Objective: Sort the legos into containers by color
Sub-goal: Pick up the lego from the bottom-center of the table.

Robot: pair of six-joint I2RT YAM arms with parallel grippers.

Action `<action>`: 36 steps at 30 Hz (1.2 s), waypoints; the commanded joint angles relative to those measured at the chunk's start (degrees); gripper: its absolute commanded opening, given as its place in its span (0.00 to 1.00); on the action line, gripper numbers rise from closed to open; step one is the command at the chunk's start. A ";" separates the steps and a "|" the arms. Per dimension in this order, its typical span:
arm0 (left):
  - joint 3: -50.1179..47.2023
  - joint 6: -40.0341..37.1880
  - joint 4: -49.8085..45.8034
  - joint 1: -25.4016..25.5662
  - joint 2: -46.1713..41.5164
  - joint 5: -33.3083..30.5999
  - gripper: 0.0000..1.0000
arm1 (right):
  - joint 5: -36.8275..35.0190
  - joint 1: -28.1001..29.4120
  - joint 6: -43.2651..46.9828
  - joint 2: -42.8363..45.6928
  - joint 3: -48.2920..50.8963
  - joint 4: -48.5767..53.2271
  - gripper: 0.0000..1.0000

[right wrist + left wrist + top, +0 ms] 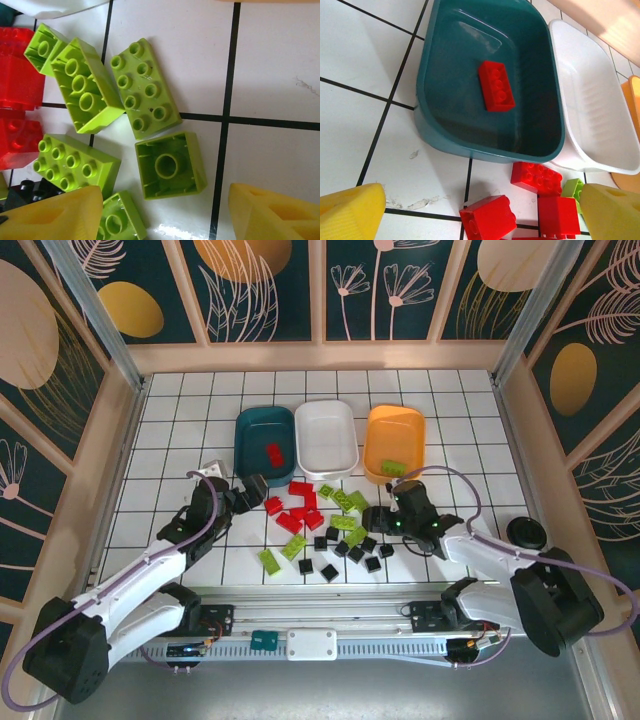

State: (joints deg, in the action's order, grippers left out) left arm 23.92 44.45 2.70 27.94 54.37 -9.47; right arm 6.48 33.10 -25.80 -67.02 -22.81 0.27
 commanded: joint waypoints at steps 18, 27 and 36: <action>-1.47 -0.95 -0.77 0.27 -2.07 0.00 0.99 | -13.13 6.55 1.82 -14.44 -7.49 -1.56 0.52; -1.45 -1.73 -0.94 0.22 -3.12 0.60 0.99 | -14.65 6.65 2.25 -7.07 -5.27 -1.37 0.25; 1.78 -4.81 -1.56 0.27 -3.55 -3.33 0.99 | -17.88 5.37 2.52 7.14 -8.64 5.26 0.19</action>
State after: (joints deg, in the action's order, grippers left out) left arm 23.27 42.04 1.63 27.94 51.13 -10.28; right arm -8.14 39.44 -24.08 -62.72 -28.77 3.18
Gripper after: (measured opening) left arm 0.986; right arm 0.322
